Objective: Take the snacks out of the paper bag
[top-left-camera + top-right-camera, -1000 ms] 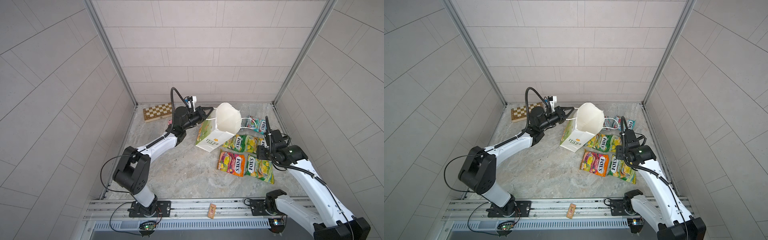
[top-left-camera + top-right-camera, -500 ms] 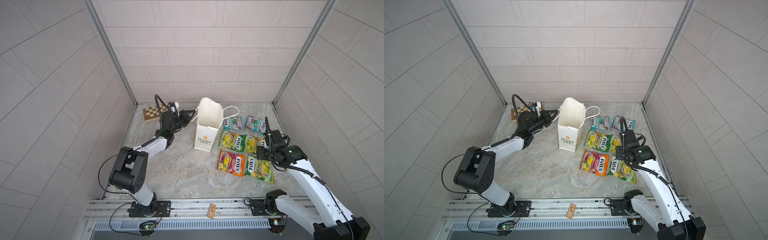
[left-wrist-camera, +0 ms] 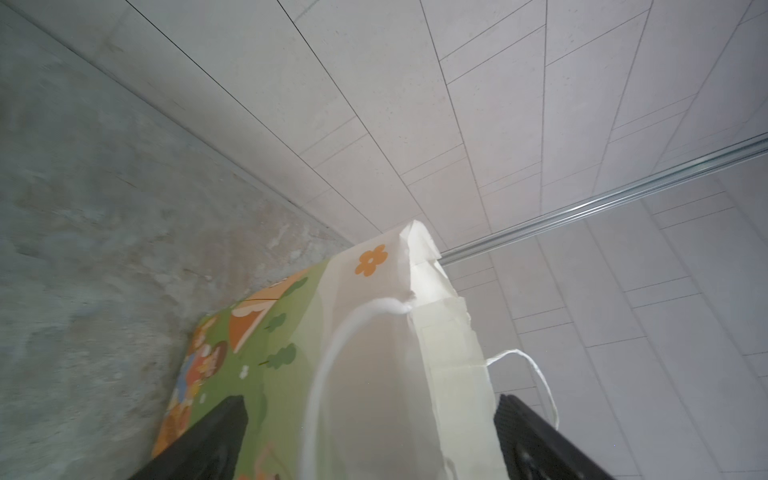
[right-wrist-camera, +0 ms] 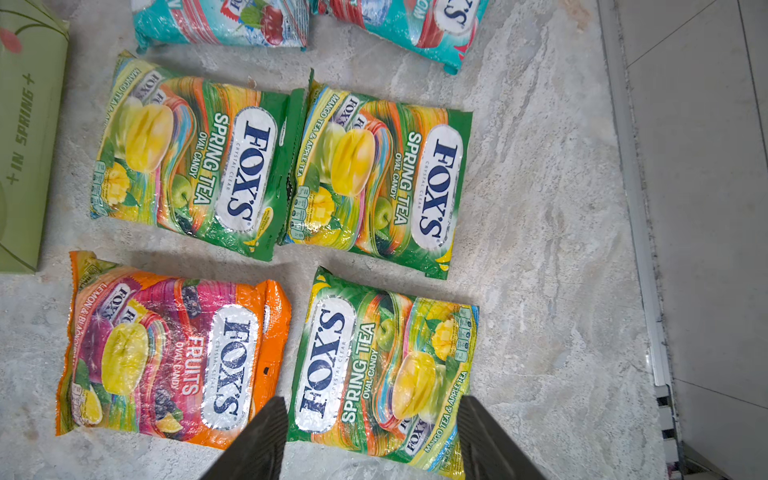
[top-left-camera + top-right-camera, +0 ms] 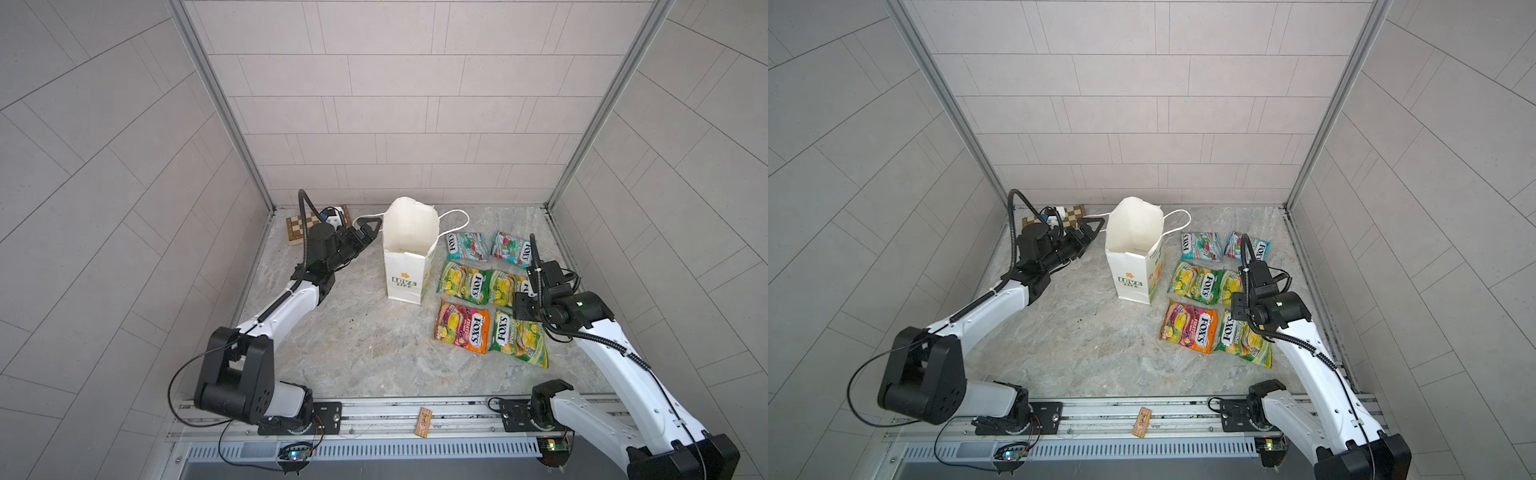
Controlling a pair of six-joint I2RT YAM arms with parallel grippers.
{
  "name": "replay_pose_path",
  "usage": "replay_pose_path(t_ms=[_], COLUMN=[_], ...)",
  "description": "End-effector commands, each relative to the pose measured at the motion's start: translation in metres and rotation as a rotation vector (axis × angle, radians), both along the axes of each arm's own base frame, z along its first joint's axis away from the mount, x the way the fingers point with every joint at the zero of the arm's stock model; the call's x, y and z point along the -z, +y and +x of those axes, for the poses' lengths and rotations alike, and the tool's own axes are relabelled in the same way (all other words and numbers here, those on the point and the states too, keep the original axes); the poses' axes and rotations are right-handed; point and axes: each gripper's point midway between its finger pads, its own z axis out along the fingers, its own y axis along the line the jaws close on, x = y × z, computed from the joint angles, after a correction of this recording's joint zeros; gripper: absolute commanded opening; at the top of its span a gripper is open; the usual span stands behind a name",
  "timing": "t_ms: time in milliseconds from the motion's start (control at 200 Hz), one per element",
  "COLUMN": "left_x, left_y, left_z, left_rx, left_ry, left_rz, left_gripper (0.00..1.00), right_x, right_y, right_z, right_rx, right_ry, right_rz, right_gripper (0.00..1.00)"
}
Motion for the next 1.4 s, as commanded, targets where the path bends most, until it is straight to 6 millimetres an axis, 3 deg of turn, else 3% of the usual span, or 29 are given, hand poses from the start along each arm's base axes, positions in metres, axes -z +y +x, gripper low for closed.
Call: replay_pose_path(t_ms=[0, 255, 510, 595, 620, 851, 1071, 1396], left_x=[-0.012, -0.023, 0.012, 0.021, 0.025, 0.058, 0.088, 0.117], left_y=[0.023, 0.059, 0.127, 0.143, 0.148, 0.185, 0.204, 0.206], left_z=[-0.018, -0.055, -0.073, -0.076, -0.077, -0.082, -0.081, -0.063], left_rx=[-0.037, -0.117, -0.451, -0.535, -0.557, -0.730, -0.786, -0.767], left_ry=[-0.037, -0.053, 0.039, 0.059, 0.070, 0.121, 0.111, 0.046], left_rz=[0.243, 0.479, 0.623, 0.658, 0.672, 0.842, 1.059, 1.239], left_gripper=[1.00, 1.00, 1.00, 1.00, 1.00, 1.00, 1.00, 1.00], right_x=[0.000, -0.002, -0.007, -0.017, -0.008, -0.006, 0.001, 0.016], right_y=[-0.003, -0.012, -0.042, -0.051, -0.053, -0.076, -0.086, -0.106], right_z=[0.003, 0.027, 0.051, 0.060, 0.059, 0.071, 0.076, 0.084], right_rx=[0.027, 0.129, 0.263, 0.295, 0.294, 0.352, 0.369, 0.423], right_ry=[-0.038, -0.209, -0.385, -0.456, -0.446, -0.525, -0.610, -0.624], right_rz=[0.004, 0.011, -0.108, -0.148, -0.168, -0.285, -0.342, -0.380], right_gripper=[0.67, 0.67, 0.67, 0.67, 0.67, 0.67, 0.67, 0.67])
